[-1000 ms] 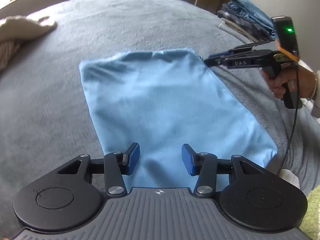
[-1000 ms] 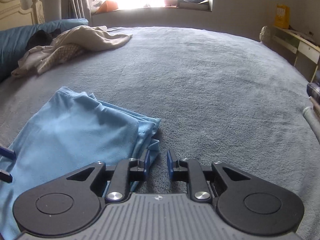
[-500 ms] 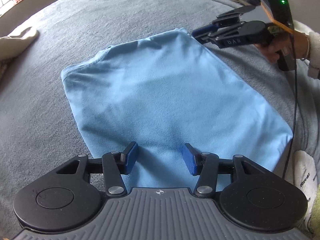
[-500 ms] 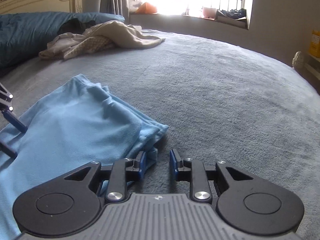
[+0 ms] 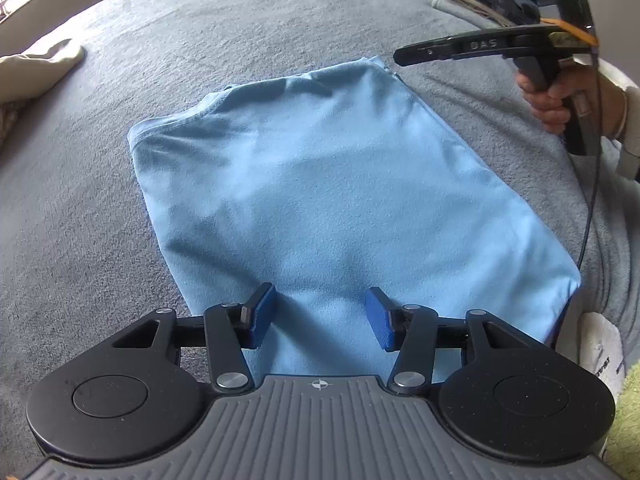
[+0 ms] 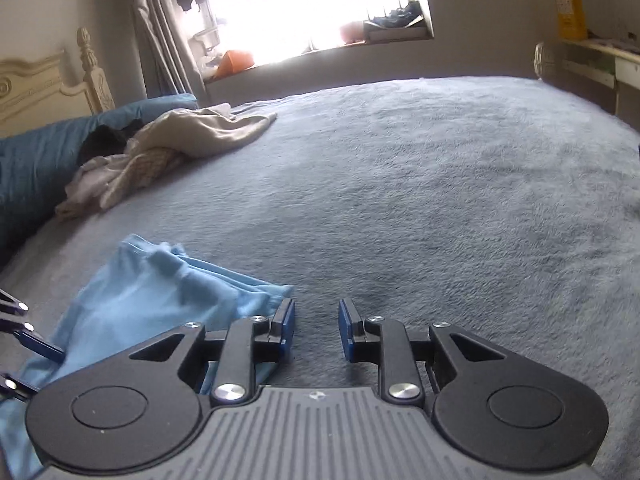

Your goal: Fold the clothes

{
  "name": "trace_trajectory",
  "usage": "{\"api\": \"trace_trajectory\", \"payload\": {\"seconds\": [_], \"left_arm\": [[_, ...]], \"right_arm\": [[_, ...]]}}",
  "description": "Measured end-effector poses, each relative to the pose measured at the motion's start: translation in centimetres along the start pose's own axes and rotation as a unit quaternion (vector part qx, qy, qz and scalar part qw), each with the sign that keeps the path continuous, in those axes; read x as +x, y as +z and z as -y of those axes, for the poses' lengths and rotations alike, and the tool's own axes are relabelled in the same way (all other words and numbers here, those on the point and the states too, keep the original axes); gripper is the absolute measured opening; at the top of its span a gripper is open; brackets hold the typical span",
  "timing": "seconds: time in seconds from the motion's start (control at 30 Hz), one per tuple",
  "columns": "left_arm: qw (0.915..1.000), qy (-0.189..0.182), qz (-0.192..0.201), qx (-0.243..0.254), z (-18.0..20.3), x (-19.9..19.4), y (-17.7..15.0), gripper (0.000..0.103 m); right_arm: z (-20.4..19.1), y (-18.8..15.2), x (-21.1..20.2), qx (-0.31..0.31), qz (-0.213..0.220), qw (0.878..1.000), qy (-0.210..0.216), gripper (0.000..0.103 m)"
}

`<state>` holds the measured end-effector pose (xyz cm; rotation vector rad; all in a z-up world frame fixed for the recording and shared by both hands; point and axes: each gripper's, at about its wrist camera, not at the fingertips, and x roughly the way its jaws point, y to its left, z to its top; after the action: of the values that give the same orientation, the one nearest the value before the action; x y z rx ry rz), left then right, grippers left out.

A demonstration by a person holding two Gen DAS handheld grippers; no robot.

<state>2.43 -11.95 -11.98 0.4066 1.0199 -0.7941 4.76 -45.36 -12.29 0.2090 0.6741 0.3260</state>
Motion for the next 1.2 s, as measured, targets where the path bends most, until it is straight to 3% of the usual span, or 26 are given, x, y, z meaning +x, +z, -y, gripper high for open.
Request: {"api": "trace_trajectory", "payload": {"seconds": [0.13,0.4,0.57,0.67,0.8,0.93,1.03,1.2], "left_arm": [[1.0,-0.003,0.005,-0.004,-0.2,-0.1,0.0,0.05],[0.9996,-0.006,0.028,-0.004,-0.5,-0.7,2.7,0.05],[0.9992,-0.015,0.038,0.003,-0.3,-0.2,6.4,0.05],[0.9987,-0.033,0.039,0.003,1.1,1.4,9.9,0.051],[0.9988,-0.034,0.033,-0.013,2.2,4.2,13.0,0.051],[0.9969,-0.039,0.026,-0.063,2.1,6.3,14.0,0.051],[0.9947,-0.041,0.027,-0.09,2.1,6.8,14.2,0.051],[0.991,-0.031,0.027,-0.128,2.0,7.7,15.1,0.052]], "right_arm": [[-0.3,0.0,-0.9,0.064,0.001,0.997,0.051,0.026],[1.5,1.7,2.5,0.127,-0.046,0.988,0.076,0.028],[4.1,2.2,4.4,0.231,-0.079,0.964,0.108,0.029],[4.9,2.2,5.7,0.264,-0.1,0.952,0.121,0.037],[5.3,2.1,6.9,0.298,-0.114,0.933,0.166,0.039],[5.9,1.7,6.8,0.327,-0.102,0.913,0.22,0.04],[6.5,1.0,7.1,0.341,-0.105,0.904,0.235,0.041],[7.4,-0.1,7.9,0.387,-0.1,0.875,0.273,0.041]]}}
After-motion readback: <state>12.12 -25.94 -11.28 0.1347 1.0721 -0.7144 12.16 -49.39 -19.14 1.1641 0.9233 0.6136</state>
